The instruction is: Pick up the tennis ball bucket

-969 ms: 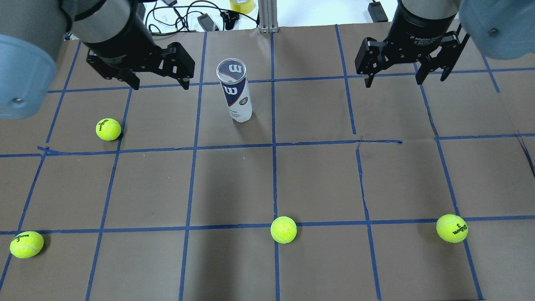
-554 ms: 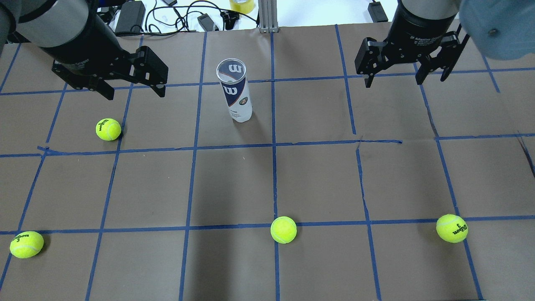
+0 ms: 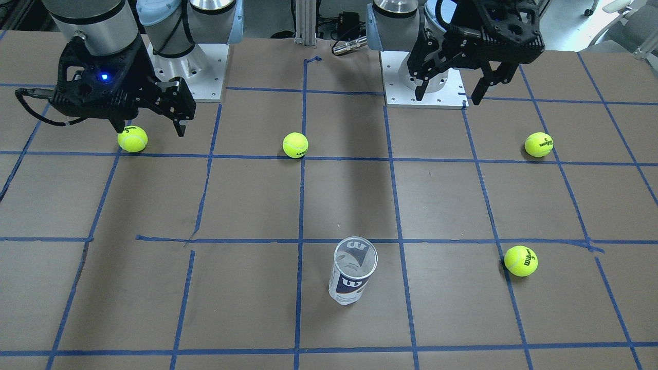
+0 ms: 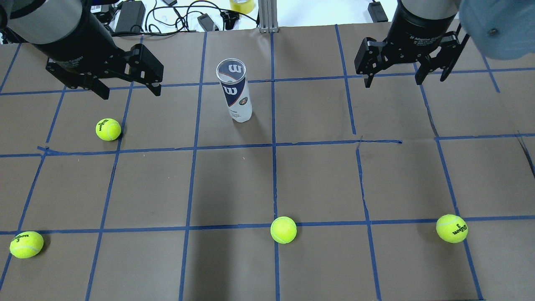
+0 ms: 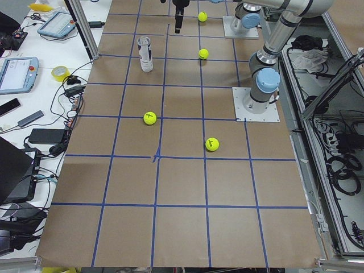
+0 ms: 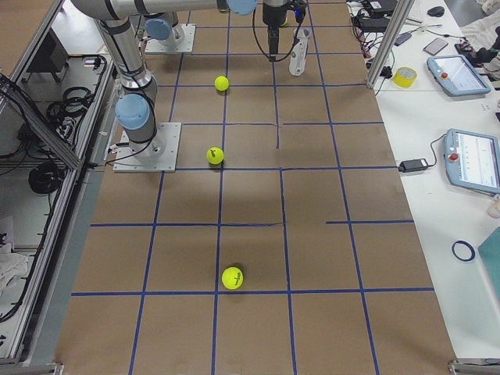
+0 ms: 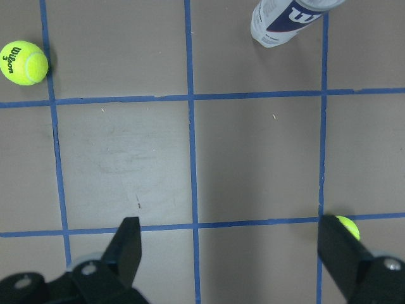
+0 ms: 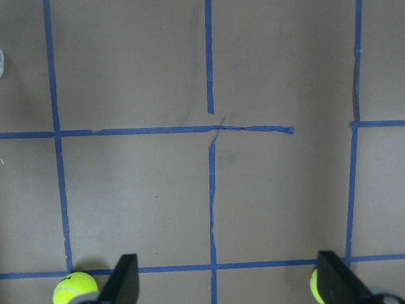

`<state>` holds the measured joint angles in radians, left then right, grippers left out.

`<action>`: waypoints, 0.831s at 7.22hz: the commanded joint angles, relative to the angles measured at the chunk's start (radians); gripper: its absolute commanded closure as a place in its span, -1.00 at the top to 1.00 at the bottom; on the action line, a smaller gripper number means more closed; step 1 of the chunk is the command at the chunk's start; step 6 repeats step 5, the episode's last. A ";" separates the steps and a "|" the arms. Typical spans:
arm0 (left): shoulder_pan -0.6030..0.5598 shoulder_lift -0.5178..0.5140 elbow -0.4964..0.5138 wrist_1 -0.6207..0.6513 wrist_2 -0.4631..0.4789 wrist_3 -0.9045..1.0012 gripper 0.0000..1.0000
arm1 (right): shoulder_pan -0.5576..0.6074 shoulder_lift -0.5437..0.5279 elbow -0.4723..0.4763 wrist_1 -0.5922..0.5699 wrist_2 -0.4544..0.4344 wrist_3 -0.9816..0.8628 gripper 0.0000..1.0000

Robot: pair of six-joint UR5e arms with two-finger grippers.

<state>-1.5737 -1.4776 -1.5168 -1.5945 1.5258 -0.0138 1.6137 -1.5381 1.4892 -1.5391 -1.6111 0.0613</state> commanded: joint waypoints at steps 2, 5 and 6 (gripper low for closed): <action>0.003 -0.070 0.107 -0.053 0.005 -0.012 1.00 | 0.000 0.000 -0.012 0.001 0.007 -0.002 1.00; -0.006 -0.067 0.086 -0.059 -0.007 0.003 1.00 | 0.000 0.001 -0.013 0.002 0.007 -0.008 1.00; -0.006 -0.067 0.086 -0.059 -0.007 0.003 1.00 | 0.000 0.001 -0.013 0.002 0.007 -0.008 1.00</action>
